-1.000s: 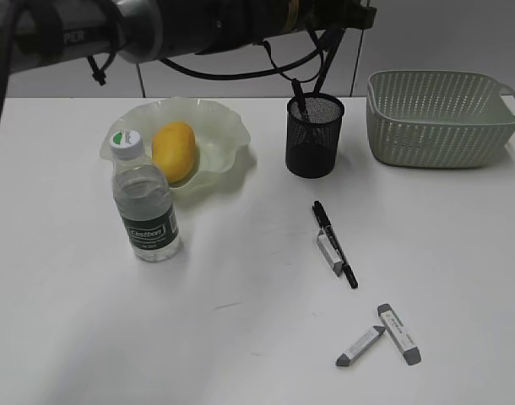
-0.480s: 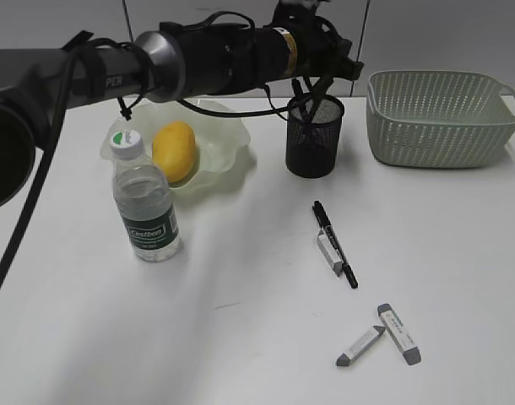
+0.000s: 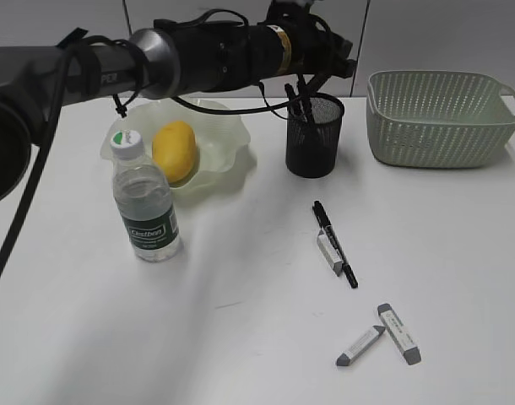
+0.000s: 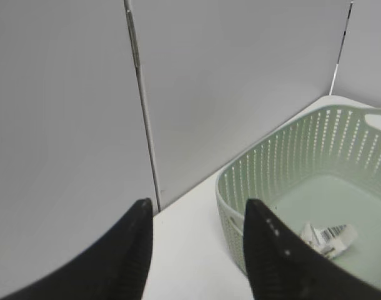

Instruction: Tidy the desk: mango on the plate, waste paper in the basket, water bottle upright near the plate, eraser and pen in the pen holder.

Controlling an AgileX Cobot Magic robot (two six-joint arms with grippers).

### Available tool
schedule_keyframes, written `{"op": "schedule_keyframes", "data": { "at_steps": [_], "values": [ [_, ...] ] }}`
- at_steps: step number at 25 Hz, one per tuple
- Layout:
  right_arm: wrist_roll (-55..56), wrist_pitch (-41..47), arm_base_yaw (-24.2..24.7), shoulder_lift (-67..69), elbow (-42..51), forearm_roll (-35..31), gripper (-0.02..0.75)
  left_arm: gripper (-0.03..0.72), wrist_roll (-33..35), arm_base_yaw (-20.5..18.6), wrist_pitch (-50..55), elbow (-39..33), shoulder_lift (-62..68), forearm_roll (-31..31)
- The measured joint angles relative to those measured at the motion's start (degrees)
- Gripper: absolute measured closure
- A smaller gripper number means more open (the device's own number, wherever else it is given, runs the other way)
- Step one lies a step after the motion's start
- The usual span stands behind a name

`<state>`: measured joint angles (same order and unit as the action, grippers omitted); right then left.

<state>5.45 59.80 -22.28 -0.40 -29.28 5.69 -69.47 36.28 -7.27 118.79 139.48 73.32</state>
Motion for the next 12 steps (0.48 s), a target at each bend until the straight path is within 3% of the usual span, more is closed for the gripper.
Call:
{"op": "schedule_keyframes", "data": {
  "at_steps": [7,12],
  "values": [
    [0.0,0.0,0.0,0.0,0.0,0.0,0.499,0.379,-0.1,3.8,14.5,-3.0,-11.3,-0.9],
    [0.0,0.0,0.0,0.0,0.0,0.0,0.499,0.466,6.3,7.4,18.7,-17.1,-22.8,-6.0]
  ]
}}
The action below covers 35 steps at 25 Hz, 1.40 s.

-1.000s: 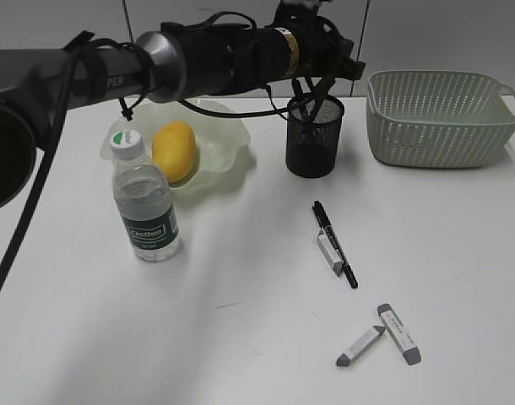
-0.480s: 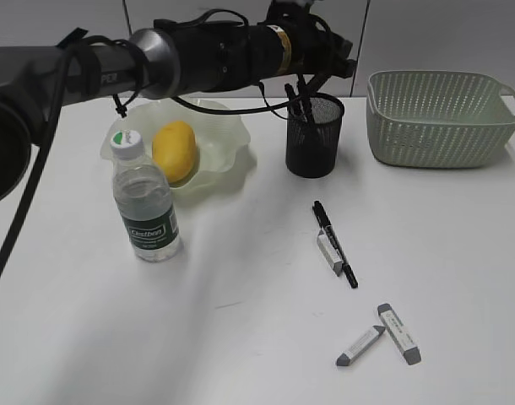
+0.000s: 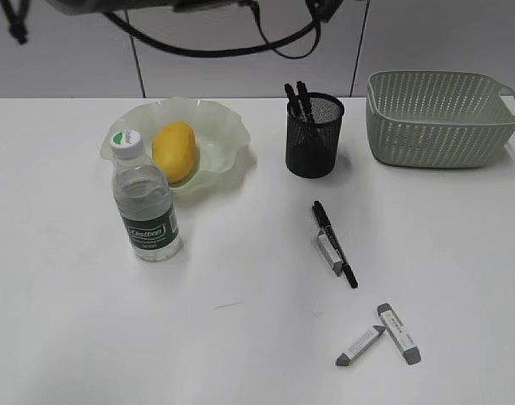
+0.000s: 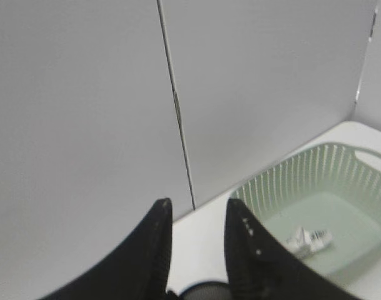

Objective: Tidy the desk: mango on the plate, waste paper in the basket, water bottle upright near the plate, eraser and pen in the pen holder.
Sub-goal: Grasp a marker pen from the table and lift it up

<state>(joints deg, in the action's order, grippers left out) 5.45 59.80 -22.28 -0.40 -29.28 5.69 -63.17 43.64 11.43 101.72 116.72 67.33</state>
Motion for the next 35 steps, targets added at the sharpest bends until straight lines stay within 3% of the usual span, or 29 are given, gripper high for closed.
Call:
{"op": "schedule_keyframes", "data": {
  "at_steps": [5,8,12,15,20,22,28,35],
  "values": [
    [0.0,0.0,0.0,0.0,0.0,0.0,0.5,0.475,10.3,0.2,0.6,-18.9,-13.3,-12.6],
    [0.0,0.0,0.0,0.0,0.0,0.0,0.5,0.477,14.3,1.0,2.9,-29.1,-22.5,-16.4],
    [0.0,0.0,0.0,0.0,0.0,0.0,0.5,0.479,25.0,3.8,13.3,-39.6,-34.1,-24.8],
    [0.0,0.0,0.0,0.0,0.0,0.0,0.5,0.479,35.2,4.7,25.0,-44.0,-41.1,-35.0],
    [0.0,0.0,0.0,0.0,0.0,0.0,0.5,0.47,39.8,4.7,34.4,-52.3,-58.3,-44.4],
    [0.0,0.0,0.0,0.0,0.0,0.0,0.5,0.437,40.0,4.7,36.4,-56.7,-67.4,-46.9],
    [0.0,0.0,0.0,0.0,0.0,0.0,0.5,0.237,45.2,4.9,50.3,-65.0,-95.4,-53.0],
    [-0.1,-0.1,0.0,0.0,0.0,0.0,0.5,0.204,48.1,4.9,56.3,-68.3,-113.6,-55.1]
  ]
}}
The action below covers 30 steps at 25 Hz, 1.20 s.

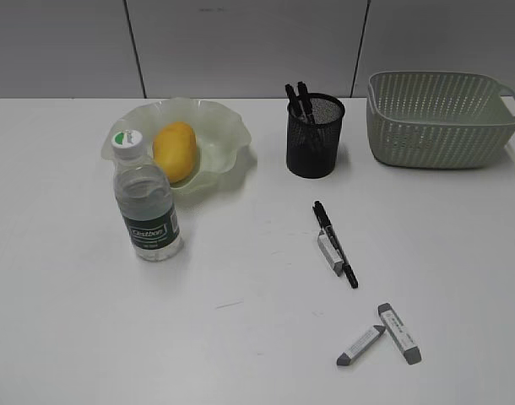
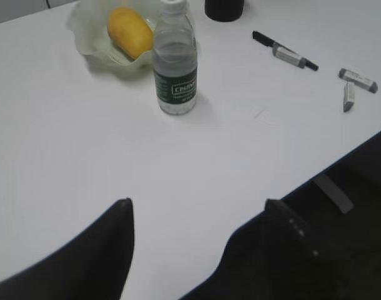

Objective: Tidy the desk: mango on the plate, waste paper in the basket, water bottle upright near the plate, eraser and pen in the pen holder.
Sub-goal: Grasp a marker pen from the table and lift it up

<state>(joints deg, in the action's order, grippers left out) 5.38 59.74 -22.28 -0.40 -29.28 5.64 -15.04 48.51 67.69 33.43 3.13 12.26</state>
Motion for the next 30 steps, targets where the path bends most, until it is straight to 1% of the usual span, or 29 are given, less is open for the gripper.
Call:
{"op": "schedule_keyframes", "data": {
  "at_steps": [7,14,17,19,21,24,27,30],
  "values": [
    [0.0,0.0,0.0,0.0,0.0,0.0,0.501,0.211,0.1,-0.1,-5.7,-2.4,-1.8,1.2],
    [0.0,0.1,0.0,0.0,0.0,0.0,0.501,0.293,0.1,-0.2,-6.6,-2.5,-1.7,1.4],
    [0.0,0.1,0.0,0.0,0.0,0.0,0.501,0.312,0.1,-0.4,-6.6,-2.5,-1.7,1.4],
    [0.0,0.1,0.0,0.0,0.0,0.0,0.502,0.321,0.1,-1.8,-6.8,-2.5,-1.8,1.4],
    [0.0,0.1,0.0,0.0,0.0,-0.1,0.502,0.326,0.1,-5.0,-6.9,-2.6,-2.7,1.4],
    [0.0,0.0,0.0,0.0,0.0,-0.1,0.502,0.328,0.1,-13.1,-6.9,-2.6,-3.5,1.4],
    [0.0,0.0,0.0,0.0,0.0,-0.1,0.502,0.328,0.1,-22.1,-6.9,-2.6,-3.5,1.4],
    [0.0,0.0,0.0,0.0,0.0,-0.1,0.502,0.328,0.1,-28.2,-6.9,-2.6,-3.5,1.4]
  ]
}}
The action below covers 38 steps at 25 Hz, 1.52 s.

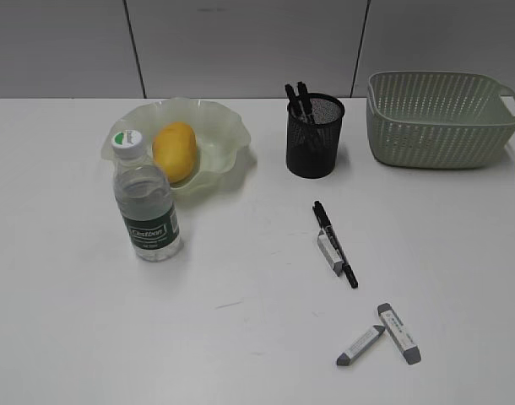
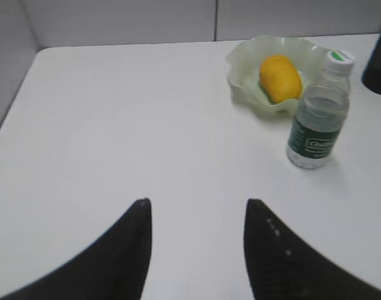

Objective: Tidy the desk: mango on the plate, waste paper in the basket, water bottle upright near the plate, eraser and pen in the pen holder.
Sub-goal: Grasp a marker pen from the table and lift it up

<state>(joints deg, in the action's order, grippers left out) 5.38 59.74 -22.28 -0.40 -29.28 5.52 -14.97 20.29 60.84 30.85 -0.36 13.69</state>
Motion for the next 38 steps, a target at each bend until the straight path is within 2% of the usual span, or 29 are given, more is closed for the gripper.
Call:
{"op": "schedule_keyframes", "data": {
  "at_steps": [3,5,12,26,30,38],
  "values": [
    [0.0,0.0,0.0,0.0,0.0,0.0,0.502,0.328,0.0,-3.6,0.0,0.0,0.0,0.0],
    [0.0,0.0,0.0,0.0,0.0,0.0,0.502,0.328,0.0,-4.3,0.0,0.0,0.0,-0.1],
    [0.0,0.0,0.0,0.0,0.0,0.0,0.503,0.328,0.0,-4.4,0.0,0.0,0.0,-2.9],
    [-0.1,-0.1,0.0,1.4,0.0,0.0,0.503,0.337,0.1,-4.4,0.0,0.0,0.0,-4.6],
    [-0.1,-3.0,0.0,10.2,-1.1,0.0,0.503,0.347,0.1,-4.4,0.0,0.0,0.0,-4.8],
    [-0.1,-23.6,0.0,44.8,-3.5,-1.6,0.501,0.358,0.1,-4.4,0.0,0.0,0.0,-4.8]
  ]
}}
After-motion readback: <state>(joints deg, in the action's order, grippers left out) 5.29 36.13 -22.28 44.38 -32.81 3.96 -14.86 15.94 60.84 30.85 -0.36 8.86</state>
